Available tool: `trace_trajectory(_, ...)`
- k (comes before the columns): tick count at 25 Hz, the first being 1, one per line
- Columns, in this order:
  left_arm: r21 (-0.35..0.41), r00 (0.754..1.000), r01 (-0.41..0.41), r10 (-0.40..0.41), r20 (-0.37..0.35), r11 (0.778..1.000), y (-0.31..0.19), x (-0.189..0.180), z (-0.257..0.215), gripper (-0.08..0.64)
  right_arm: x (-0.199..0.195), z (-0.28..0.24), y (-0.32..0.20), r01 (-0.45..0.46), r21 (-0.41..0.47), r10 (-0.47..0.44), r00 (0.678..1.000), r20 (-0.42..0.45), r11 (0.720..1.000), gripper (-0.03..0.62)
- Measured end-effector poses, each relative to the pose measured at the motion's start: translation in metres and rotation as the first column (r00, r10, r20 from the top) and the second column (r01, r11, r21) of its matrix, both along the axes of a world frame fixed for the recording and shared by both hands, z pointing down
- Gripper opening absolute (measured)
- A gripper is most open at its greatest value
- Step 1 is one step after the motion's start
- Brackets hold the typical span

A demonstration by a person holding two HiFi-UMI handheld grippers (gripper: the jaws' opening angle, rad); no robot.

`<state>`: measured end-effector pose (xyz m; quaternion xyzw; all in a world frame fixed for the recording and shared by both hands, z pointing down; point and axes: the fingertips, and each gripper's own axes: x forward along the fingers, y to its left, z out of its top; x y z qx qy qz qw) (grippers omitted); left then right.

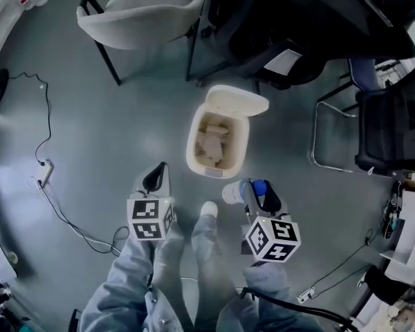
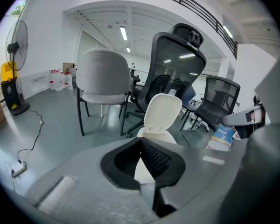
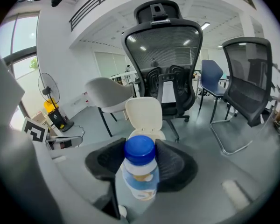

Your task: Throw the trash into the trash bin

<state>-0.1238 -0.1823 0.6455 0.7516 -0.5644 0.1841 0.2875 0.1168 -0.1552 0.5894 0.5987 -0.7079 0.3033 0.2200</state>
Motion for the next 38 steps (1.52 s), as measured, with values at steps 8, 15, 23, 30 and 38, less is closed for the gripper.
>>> trace_trajectory(8,-0.034,0.997,0.080,-0.080,-0.005,0.996,0.011,-0.029,0.018,0.009,-0.031,0.018,-0.034,0.086,0.009,-0.086,0.996,-0.028,0.996,0.201)
trace_trajectory(15,-0.061,0.989,0.145,-0.146,-0.016,0.988,0.011,-0.048,0.032,0.009,-0.049,0.032,-0.072,0.175,0.008,-0.174,0.983,-0.066,0.985,0.201)
trace_trajectory(23,-0.092,0.980,0.195,-0.197,-0.018,0.976,0.009,-0.053,0.049,0.009,-0.058,0.046,-0.112,0.215,0.001,-0.214,0.975,-0.055,0.977,0.201)
trace_trajectory(30,-0.094,0.975,0.220,-0.222,-0.005,0.971,0.002,-0.057,0.052,0.009,-0.067,0.086,-0.137,0.250,-0.033,-0.252,0.966,-0.056,0.968,0.201)
trace_trajectory(38,-0.113,0.973,0.232,-0.230,0.034,0.966,0.012,-0.057,0.054,0.009,-0.062,0.160,-0.158,0.268,-0.093,-0.273,0.961,-0.044,0.959,0.201)
